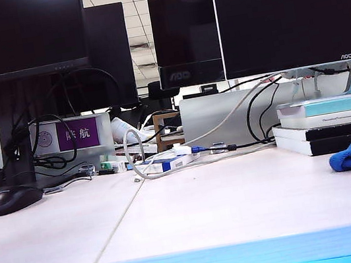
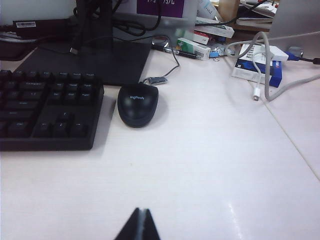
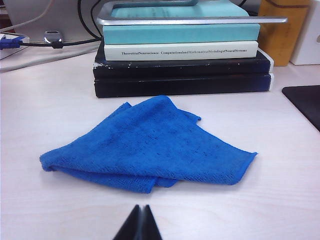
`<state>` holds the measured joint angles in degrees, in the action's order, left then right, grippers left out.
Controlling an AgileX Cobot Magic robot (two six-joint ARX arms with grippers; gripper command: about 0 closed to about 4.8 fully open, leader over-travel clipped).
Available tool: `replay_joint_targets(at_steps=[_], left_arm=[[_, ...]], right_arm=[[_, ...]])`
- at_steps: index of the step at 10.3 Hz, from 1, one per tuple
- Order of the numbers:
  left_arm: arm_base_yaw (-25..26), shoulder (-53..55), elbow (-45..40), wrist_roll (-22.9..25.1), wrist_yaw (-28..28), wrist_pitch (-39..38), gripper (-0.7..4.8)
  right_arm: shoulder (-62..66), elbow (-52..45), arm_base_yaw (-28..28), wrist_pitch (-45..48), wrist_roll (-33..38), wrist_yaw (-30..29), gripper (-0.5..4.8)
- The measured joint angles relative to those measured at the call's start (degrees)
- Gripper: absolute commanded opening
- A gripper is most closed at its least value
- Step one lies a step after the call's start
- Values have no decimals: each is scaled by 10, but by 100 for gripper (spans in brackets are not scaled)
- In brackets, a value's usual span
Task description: Wipe the table from right to left using the rag.
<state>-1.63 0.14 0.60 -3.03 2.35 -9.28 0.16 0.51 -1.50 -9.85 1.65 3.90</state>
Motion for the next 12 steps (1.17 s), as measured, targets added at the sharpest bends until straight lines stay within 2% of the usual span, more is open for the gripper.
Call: replay_joint_targets(at_steps=[2,3,5,7,8,9,10,11,12], left_arm=[[0,0,0,0,0,0,-5],[0,0,0,-35,0,8,-5],[0,0,6,-75,0,21,-5],[0,0,30,-94,0,38,-5],[0,0,61,-99,-12,48,-5],[0,20,108,-110,-76,43,-5],[0,34,125,-110,-91,43,-5],[0,126,214,-106,-108,45,-5],[0,169,252,-106,-106,43,-5]], right_arm=[[0,0,0,0,0,0,-5],[0,14,0,2,36,4,-5],[0,46,0,24,44,5,-5],[0,90,0,33,48,27,-5],[0,119,0,33,54,63,-5],[19,173,0,32,57,120,-5],[28,187,0,33,57,131,-5],[92,258,0,34,59,143,-5],[127,297,0,30,59,143,-5]])
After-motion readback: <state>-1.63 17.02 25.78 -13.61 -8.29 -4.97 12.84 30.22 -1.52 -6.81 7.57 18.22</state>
